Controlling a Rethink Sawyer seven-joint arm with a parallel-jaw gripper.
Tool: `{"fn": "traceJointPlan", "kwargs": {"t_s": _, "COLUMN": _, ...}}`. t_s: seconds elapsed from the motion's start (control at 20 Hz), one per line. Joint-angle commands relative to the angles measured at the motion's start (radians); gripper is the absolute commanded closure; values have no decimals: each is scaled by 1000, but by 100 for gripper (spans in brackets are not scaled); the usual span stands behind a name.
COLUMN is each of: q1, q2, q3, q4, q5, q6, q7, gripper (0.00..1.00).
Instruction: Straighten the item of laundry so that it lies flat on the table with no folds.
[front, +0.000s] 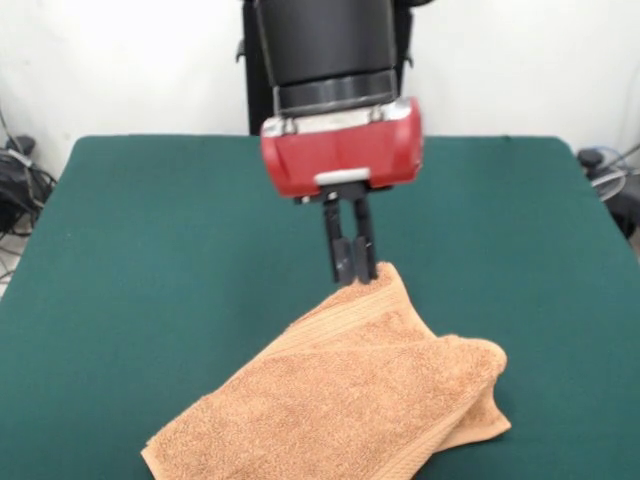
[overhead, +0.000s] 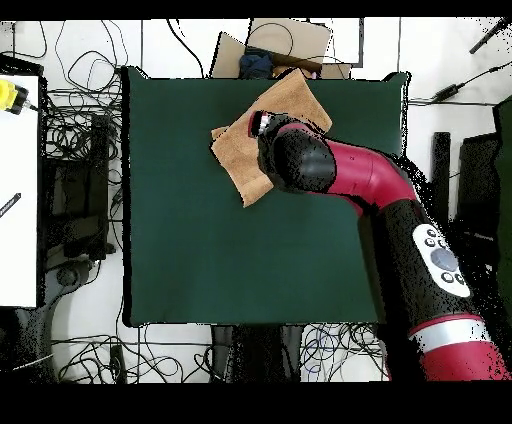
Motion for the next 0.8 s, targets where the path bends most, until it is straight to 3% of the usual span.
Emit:
{"fn": "traceJointPlan", "kwargs": {"t_s": 0.05, "q1": 15, "q2": 45, "q3": 59, "q4": 112, "q5": 20, "q6": 44, "q7": 79, "gripper": 100}}
{"fn": "traceJointPlan", "kwargs": {"t_s": 0.55, "q1": 49, "q2": 7, "q3": 32, "q4": 79, "q5": 36, "q6": 122, "q7": 85, "gripper": 100}}
{"fn": "traceJointPlan", "kwargs": {"t_s": 0.8, "q1": 58, "q2": 47, "q3": 19, "q4": 37, "q5": 32, "q6": 136, "q7": 69, "gripper": 100}}
